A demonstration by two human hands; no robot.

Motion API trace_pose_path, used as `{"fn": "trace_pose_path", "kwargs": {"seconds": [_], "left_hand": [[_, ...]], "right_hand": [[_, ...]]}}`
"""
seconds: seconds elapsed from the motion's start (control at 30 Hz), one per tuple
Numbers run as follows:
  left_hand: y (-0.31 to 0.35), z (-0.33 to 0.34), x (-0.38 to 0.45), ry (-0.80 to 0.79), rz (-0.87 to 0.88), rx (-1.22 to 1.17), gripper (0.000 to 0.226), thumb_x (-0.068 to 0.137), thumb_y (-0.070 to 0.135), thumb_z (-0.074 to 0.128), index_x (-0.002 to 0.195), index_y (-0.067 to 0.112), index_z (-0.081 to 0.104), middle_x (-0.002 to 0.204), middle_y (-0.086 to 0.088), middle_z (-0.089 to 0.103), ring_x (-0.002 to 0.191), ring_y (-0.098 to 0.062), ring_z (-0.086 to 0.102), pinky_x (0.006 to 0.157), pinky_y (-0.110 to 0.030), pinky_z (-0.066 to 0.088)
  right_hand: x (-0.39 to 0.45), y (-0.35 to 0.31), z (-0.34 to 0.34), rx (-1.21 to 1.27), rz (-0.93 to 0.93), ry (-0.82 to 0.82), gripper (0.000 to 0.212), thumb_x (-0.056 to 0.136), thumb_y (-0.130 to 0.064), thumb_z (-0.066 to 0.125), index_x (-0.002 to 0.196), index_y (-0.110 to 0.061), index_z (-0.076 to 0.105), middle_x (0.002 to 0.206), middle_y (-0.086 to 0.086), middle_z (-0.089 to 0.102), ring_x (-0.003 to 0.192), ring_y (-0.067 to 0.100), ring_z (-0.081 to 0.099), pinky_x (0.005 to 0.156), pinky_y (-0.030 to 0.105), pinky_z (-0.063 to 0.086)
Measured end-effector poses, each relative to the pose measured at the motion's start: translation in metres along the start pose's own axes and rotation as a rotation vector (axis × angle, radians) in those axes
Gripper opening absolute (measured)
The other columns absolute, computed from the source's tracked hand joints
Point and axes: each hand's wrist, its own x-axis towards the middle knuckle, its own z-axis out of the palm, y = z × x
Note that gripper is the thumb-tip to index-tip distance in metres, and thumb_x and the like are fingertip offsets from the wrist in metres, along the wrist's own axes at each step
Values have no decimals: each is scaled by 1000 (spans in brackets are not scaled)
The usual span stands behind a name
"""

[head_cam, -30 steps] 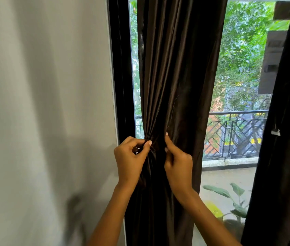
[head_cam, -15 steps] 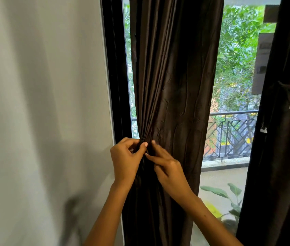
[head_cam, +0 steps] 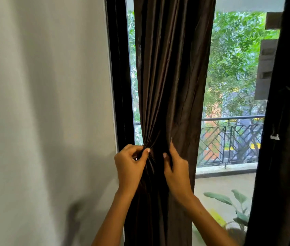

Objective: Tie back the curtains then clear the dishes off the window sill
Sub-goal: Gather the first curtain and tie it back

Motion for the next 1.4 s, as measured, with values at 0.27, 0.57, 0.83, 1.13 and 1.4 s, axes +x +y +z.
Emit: {"fn": "trace_pose_path", "kwargs": {"seconds": [0.27,0.57,0.83,1.13,1.4], "left_hand": [[7,-3,-7,-65,-9,-91,10,80,18,73,86,11,76,76,3,68,72,-7,66,65,-17,52],[2,-2,4,-10,16,62,11,76,15,78,84,9,74,73,8,65,68,-2,64,64,-7,48],[2,-3,0,-37,55,52,9,79,13,75,88,10,74,74,6,64,75,-7,63,66,-11,51],[11,0,-6,-45,72,48,7,81,15,74,88,12,75,74,6,66,69,-5,63,64,-15,52],[18,-2,-11,-102,48,-10,16,82,21,72,91,8,75,77,3,68,73,-7,65,68,-22,54]], "right_hand": [[-17,-8,6,-14,-113,-281,60,92,-11,42,145,-27,20,151,-2,35,122,7,48,99,13,41],[-19,3,-1,-159,-154,-234,51,88,-40,36,136,-29,49,160,-4,1,147,9,-4,118,41,7],[24,2,-25,285,239,12,99,76,-50,68,152,-27,8,152,-3,34,134,12,41,107,34,41],[-4,-10,2,175,58,-223,72,87,-71,29,149,-39,10,129,8,59,107,9,60,87,29,51],[-10,-11,5,127,21,-259,85,72,-89,9,138,-42,-17,154,-13,-25,142,0,-17,120,44,-1]]}}
